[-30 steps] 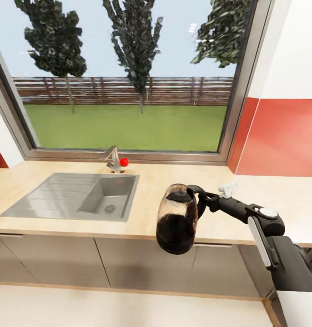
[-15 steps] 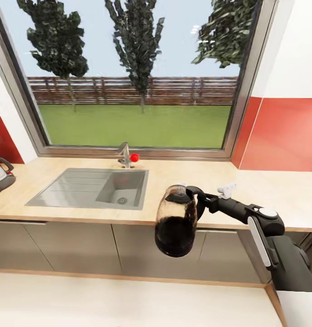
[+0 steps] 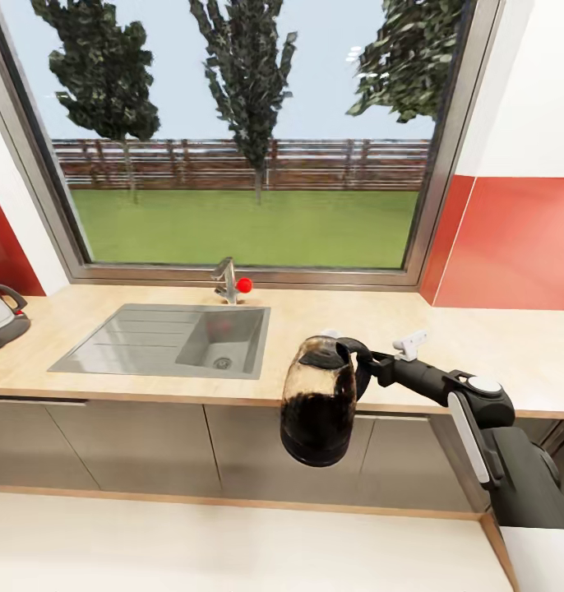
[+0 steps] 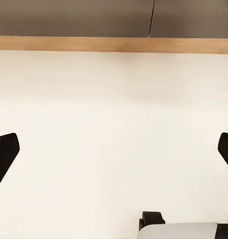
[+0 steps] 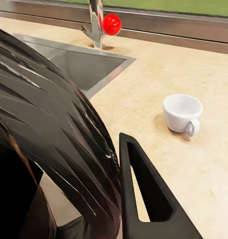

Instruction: Set up a coffee station on the kitchen countertop: keep the coffee maker on the countertop, move the bottle of coffee from the kitchen shelf to the counter next to the coffee maker, place a paper coffee filter on top of the coffee maker, put the saucer next to the coffee maker with the coffee cup on the saucer, and place the electric kettle next to the coffee maker.

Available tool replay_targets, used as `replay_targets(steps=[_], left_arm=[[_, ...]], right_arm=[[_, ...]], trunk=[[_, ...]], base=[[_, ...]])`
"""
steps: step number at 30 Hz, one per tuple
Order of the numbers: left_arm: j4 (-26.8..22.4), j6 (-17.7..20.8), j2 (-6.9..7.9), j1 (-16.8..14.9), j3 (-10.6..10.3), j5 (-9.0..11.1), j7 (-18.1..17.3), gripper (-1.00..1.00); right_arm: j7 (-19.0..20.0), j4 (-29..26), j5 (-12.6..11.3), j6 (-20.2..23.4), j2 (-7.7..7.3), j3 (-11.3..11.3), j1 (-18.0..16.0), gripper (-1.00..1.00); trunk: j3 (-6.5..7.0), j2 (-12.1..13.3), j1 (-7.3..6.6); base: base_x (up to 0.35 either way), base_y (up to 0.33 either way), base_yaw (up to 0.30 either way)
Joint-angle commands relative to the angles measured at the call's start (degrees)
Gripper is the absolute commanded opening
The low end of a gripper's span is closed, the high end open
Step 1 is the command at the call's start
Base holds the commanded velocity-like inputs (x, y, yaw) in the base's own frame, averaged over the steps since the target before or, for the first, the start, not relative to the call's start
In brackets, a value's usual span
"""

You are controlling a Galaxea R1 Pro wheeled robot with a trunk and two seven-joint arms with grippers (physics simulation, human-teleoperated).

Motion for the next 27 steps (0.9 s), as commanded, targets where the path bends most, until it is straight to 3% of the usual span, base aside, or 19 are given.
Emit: replay_targets(steps=[1, 17, 27], left_arm=[[-0.2, -0.3, -0.10, -0.1, 0.5, -0.6, -0.6, 1.00], [-1.6, -0.2, -0.46, 0.0, 0.6, -0.6, -0.9, 1.00], [-1.5, -0.2, -0.54, 0.0, 0.8, -0.5, -0.9, 1.00]], right_arm=[[0.2, -0.1, -0.4, 0.5, 0.01, -0.1, -0.1, -1.00], [0.2, -0.1, -0.4, 0.6, -0.10, -0.1, -0.1, -1.00], [0.2, 0.0, -0.4, 0.6, -0.08, -0.1, -0.1, -1.00]], trunk=[[-0.12, -0.1, 0.03], [-0.13, -0.1, 0.03], [-0.42, -0.1, 0.03]], base=[[0.000, 0.000, 0.000], [0.000, 0.000, 0.003], [0.000, 0.000, 0.199]])
